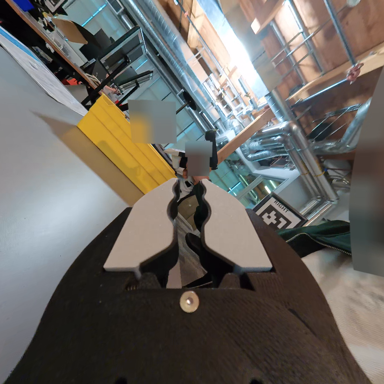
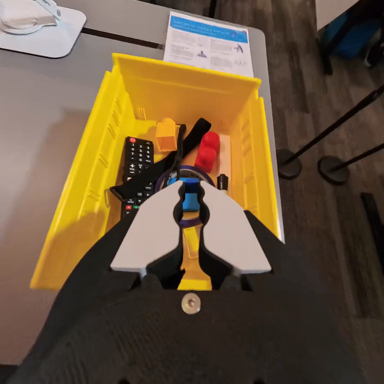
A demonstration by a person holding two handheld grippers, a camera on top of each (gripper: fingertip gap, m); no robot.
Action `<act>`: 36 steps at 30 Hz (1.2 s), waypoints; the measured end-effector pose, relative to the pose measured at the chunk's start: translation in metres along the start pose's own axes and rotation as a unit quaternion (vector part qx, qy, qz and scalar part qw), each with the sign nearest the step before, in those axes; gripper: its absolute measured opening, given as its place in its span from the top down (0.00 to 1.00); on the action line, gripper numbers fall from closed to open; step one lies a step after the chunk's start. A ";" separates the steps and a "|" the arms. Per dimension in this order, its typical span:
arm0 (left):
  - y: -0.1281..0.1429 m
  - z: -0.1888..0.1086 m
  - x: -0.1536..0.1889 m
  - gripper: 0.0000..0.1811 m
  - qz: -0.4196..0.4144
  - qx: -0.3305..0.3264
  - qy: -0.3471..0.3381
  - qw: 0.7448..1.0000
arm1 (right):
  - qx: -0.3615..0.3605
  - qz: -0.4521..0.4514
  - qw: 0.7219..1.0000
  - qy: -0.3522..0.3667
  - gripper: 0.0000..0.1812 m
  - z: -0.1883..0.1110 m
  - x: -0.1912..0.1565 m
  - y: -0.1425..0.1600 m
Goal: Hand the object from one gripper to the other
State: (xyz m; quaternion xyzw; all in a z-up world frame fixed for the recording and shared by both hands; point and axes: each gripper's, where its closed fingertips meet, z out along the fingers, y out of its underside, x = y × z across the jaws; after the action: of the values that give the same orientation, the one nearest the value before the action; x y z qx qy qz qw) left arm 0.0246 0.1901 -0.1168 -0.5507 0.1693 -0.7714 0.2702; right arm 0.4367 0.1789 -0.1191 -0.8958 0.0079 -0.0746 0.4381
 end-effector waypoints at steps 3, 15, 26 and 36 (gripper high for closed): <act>0.002 0.003 0.000 0.90 0.000 -0.005 0.002 1.000 | -0.039 0.016 0.999 -0.004 0.94 0.015 0.001 0.021; -0.001 0.002 -0.002 0.90 -0.023 0.008 0.015 1.000 | -0.041 0.011 0.999 0.024 0.94 0.035 0.009 0.041; -0.003 -0.021 0.002 0.90 -0.021 0.034 -0.003 0.999 | -0.070 0.021 0.997 0.040 0.84 0.056 0.019 0.032; -0.005 -0.043 0.007 0.90 -0.018 0.058 -0.018 0.998 | 0.078 -0.029 0.996 0.017 0.87 0.023 -0.021 -0.066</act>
State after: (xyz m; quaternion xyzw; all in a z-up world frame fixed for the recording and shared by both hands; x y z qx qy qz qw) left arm -0.0184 0.1887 -0.1228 -0.5508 0.1092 -0.7747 0.2907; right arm 0.4154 0.2391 -0.0839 -0.8574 -0.0162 -0.1032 0.5040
